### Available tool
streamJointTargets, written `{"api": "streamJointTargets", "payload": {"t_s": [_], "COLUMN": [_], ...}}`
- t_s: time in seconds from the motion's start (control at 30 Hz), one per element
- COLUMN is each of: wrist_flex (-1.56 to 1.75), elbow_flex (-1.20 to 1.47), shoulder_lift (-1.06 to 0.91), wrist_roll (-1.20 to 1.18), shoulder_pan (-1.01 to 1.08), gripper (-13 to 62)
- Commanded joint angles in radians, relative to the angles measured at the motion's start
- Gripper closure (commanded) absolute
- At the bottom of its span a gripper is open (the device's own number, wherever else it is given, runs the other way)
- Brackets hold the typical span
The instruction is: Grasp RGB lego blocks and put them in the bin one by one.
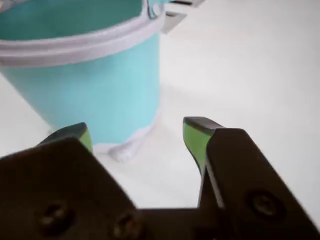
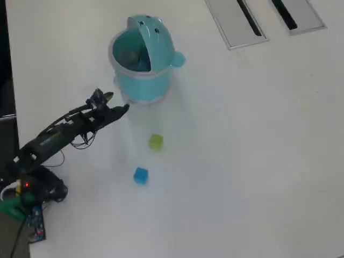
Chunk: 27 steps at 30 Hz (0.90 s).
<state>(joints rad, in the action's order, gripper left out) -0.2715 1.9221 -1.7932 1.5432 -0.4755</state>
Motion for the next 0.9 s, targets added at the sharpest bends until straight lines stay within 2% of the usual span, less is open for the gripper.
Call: {"api": "streamJointTargets", "payload": {"t_s": [0.0,0.37,0.87], "wrist_flex": [0.002,0.117,0.241], "elbow_flex": [-0.107,-0.025,-0.008], "shoulder_lift": [0.003,0.107,0.302], "wrist_roll": [-0.002,0.075,0.083], "shoulder_pan": [0.028,0.210,0.258], "gripper": [16.3,16.1,16.3]}}
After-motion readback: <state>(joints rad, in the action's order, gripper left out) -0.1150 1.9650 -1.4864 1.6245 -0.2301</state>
